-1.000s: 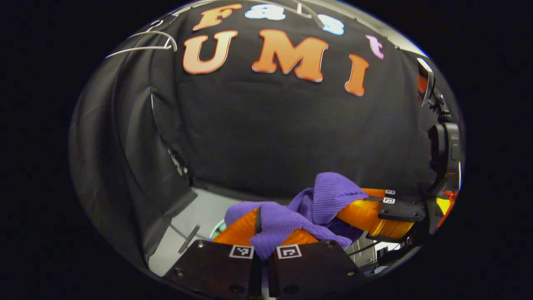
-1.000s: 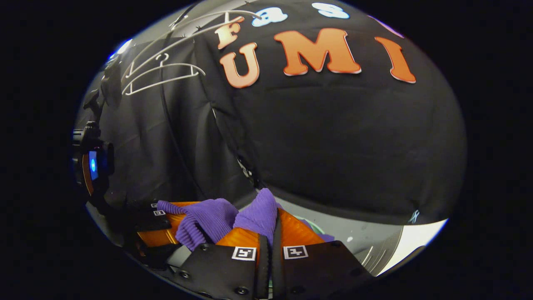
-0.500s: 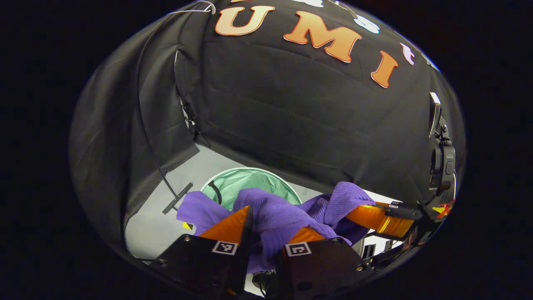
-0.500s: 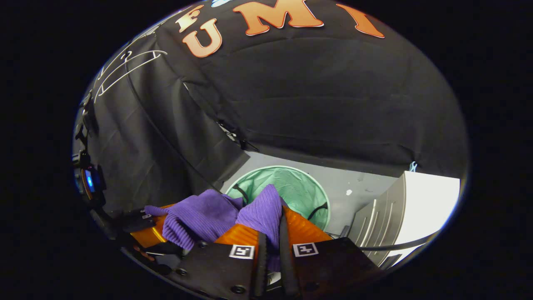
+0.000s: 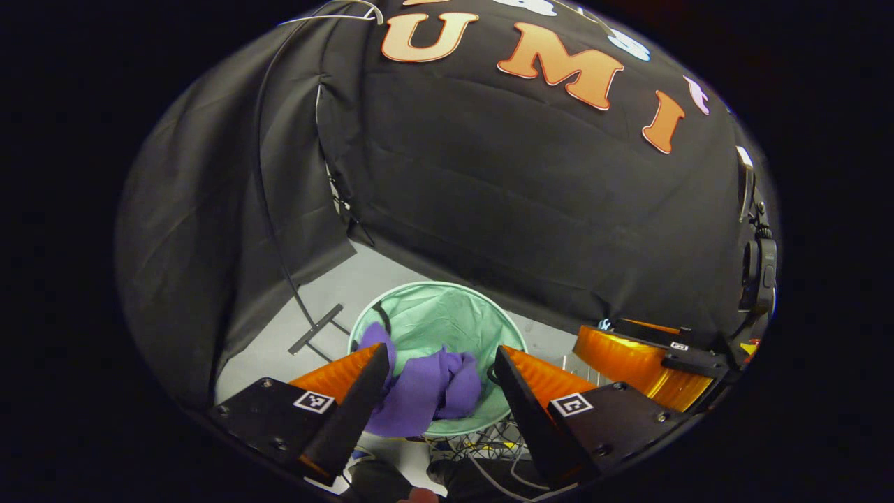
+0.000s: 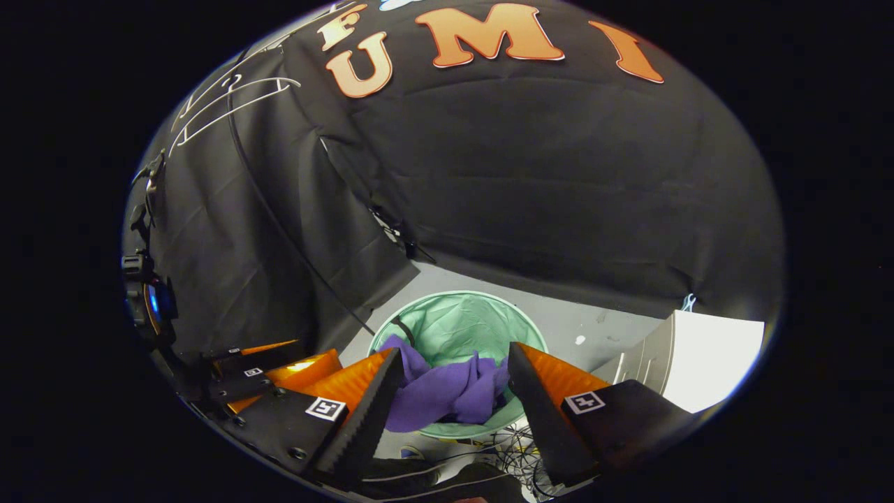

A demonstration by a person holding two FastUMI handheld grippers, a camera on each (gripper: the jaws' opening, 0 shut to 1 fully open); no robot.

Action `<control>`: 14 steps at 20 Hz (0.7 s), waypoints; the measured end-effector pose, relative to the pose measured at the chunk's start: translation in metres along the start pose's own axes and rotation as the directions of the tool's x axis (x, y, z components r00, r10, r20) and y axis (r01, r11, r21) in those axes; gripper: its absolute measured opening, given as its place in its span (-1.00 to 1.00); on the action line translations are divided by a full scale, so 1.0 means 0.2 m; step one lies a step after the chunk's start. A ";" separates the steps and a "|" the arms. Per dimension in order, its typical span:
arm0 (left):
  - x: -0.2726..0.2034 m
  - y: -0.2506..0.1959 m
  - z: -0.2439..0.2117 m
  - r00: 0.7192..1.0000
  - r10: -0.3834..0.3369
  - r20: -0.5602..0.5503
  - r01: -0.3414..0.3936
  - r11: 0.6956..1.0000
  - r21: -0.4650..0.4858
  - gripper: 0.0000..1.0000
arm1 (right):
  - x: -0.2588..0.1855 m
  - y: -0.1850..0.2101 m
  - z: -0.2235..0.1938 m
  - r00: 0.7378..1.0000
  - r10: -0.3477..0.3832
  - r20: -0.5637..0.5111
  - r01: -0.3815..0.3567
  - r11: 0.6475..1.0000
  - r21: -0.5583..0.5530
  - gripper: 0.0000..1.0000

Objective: Grasp the clothes on the hanger with both hands and then place them into the laundry hamper below.

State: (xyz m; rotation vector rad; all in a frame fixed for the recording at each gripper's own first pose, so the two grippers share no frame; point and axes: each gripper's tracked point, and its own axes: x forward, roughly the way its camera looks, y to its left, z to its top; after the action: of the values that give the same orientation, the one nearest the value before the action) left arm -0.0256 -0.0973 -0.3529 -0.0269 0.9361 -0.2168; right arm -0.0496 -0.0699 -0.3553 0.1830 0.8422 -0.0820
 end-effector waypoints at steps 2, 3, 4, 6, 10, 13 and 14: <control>-0.02 -0.02 0.02 1.000 -0.013 0.005 0.013 1.000 -0.008 0.95 | -0.01 -0.01 0.00 1.000 -0.006 -0.004 0.006 1.000 0.003 0.97; -0.05 -0.01 0.04 1.000 -0.010 0.017 0.010 1.000 -0.015 0.95 | -0.04 -0.01 -0.01 1.000 -0.005 -0.003 0.005 1.000 -0.005 0.97; -0.09 -0.02 0.09 0.999 -0.007 0.049 0.008 1.000 -0.021 0.95 | -0.06 0.00 0.01 1.000 0.001 0.014 -0.001 1.000 -0.013 0.97; -0.15 -0.05 0.19 0.993 -0.004 0.114 0.008 0.999 -0.037 0.95 | -0.10 0.03 0.07 0.999 0.033 0.044 -0.032 0.999 -0.012 0.97; -0.28 -0.07 0.32 0.976 0.033 0.217 -0.015 0.996 -0.084 0.94 | -0.24 0.00 0.26 0.981 0.022 0.191 -0.005 0.996 -0.089 0.97; -0.45 -0.06 0.40 0.955 0.081 0.287 -0.053 0.993 -0.103 0.94 | -0.42 0.00 0.35 0.961 0.023 0.274 0.006 0.994 -0.106 0.97; -0.52 -0.06 0.46 0.938 0.086 0.336 -0.055 0.993 -0.101 0.94 | -0.49 0.01 0.39 0.953 0.029 0.301 0.003 0.995 -0.104 0.96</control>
State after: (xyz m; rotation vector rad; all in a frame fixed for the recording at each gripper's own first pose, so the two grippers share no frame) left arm -0.0135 -0.0951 -0.2135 -0.1111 0.5988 -0.0977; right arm -0.0574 -0.0826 -0.2319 0.0752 0.5373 -0.0519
